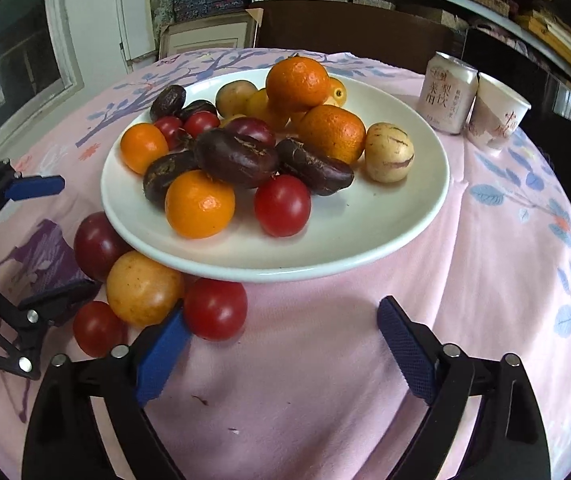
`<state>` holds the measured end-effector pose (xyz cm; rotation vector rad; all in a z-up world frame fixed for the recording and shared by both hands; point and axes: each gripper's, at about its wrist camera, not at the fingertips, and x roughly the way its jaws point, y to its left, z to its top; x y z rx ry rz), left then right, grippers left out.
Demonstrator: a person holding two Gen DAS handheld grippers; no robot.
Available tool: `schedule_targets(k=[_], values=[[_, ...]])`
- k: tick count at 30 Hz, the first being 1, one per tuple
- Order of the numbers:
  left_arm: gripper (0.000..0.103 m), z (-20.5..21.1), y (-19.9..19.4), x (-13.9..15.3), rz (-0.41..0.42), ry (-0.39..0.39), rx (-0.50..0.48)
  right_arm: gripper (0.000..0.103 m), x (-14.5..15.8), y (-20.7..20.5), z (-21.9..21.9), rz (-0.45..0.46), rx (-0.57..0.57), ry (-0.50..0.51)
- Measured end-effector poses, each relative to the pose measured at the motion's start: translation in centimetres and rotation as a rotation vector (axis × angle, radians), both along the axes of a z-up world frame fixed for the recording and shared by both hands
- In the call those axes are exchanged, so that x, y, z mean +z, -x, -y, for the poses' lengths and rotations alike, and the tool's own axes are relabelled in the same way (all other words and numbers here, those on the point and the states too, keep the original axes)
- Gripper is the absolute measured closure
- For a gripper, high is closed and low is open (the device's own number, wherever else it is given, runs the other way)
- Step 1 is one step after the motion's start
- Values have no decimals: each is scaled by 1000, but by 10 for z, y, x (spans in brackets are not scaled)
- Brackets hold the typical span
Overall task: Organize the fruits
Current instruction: 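Move both open grippers back toward the remaining tomatoes on the cloth, then grasp a red tomato with the left gripper while the right grasps a red tomato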
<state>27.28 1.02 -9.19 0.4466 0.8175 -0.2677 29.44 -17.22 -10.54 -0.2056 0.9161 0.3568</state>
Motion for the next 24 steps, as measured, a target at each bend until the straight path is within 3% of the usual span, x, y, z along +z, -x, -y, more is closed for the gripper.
schedule_targets(k=[2, 5, 7, 10, 14, 19, 21, 24], values=[[4, 1, 1, 0, 7, -9, -2, 44, 2, 8, -10, 19, 44, -7], [4, 0, 1, 0, 2, 0, -1, 73, 4, 22, -28, 58, 71, 34], [4, -2, 0, 0, -8, 15, 4, 73, 5, 27, -32, 81, 45, 69], [4, -4, -2, 0, -25, 35, 17, 73, 9, 34, -23, 66, 4, 27], [4, -2, -4, 1, -28, 38, 31, 73, 25, 47, 1, 138, -69, 13], [4, -2, -14, 0, -86, 110, 81, 73, 29, 50, 36, 153, -178, -31], [4, 0, -13, 1, -73, 137, 62, 73, 24, 50, 41, 135, -197, -26], [4, 6, -3, 7, -67, 190, -39, 73, 19, 52, 41, 120, -200, -10]])
